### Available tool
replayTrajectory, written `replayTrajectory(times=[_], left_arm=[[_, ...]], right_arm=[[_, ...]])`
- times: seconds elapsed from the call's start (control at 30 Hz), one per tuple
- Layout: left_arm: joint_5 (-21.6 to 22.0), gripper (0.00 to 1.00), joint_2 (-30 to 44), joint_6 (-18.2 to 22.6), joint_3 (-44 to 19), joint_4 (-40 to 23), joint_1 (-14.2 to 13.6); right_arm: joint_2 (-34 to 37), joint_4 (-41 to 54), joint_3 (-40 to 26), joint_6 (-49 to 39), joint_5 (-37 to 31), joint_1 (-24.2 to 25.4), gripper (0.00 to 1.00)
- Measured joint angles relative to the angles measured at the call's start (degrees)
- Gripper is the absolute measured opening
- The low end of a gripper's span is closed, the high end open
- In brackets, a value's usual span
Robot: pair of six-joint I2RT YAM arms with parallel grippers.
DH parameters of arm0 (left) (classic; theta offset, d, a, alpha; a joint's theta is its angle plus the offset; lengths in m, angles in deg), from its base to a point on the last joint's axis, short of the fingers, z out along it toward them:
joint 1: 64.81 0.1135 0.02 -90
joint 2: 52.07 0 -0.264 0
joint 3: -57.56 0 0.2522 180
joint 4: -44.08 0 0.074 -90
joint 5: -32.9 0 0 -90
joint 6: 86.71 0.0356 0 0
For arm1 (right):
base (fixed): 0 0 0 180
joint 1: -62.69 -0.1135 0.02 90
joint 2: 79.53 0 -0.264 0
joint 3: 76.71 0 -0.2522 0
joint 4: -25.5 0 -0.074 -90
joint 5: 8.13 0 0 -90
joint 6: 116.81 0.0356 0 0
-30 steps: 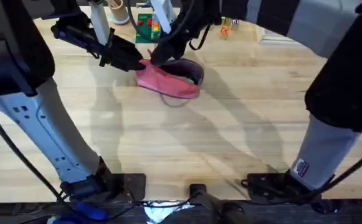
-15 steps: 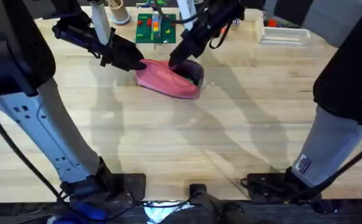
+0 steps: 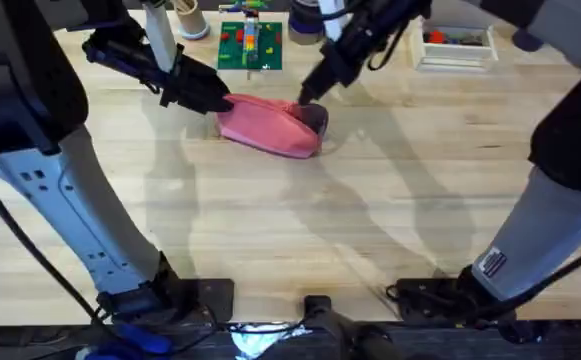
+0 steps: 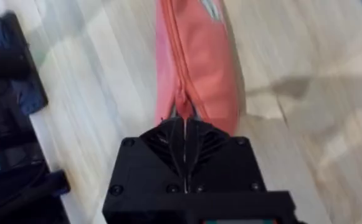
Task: Unzip the bag, pick up the pens from the table one at a time and place them inside, then zip the bag closed.
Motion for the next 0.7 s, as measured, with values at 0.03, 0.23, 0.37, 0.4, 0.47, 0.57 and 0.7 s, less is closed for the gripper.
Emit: replayTrajectory(times=[0.03, 0.23, 0.37, 0.4, 0.47, 0.57, 0.7], left_arm=[[0.0, 0.041, 0.0, 0.0, 0.0, 0.0, 0.1], [0.0, 0.041, 0.0, 0.0, 0.0, 0.1, 0.1], [0.1, 0.041, 0.0, 0.0, 0.0, 0.1, 0.1], [0.1, 0.041, 0.0, 0.0, 0.0, 0.1, 0.1], [0.1, 0.041, 0.0, 0.0, 0.0, 0.1, 0.1], [0.1, 0.041, 0.0, 0.0, 0.0, 0.1, 0.1], [0.1, 0.041, 0.0, 0.0, 0.0, 0.1, 0.1]], right_arm=[[0.0, 1.0, 0.0, -0.4, -0.3, 0.6, 0.032], [0.0, 3.9, 0.0, -2.6, -1.7, 3.6, 0.032], [0.0, 6.7, 0.0, -4.3, -3.8, 4.3, 0.032], [0.0, 7.0, 0.0, -4.8, -3.8, 4.3, 0.032], [0.0, 7.1, 0.0, -5.4, -3.4, 4.3, 0.032], [-0.3, 7.1, 0.0, -5.8, -2.0, 4.3, 0.032], [-3.1, 7.1, 0.0, -5.8, -0.4, 4.3, 0.032]])
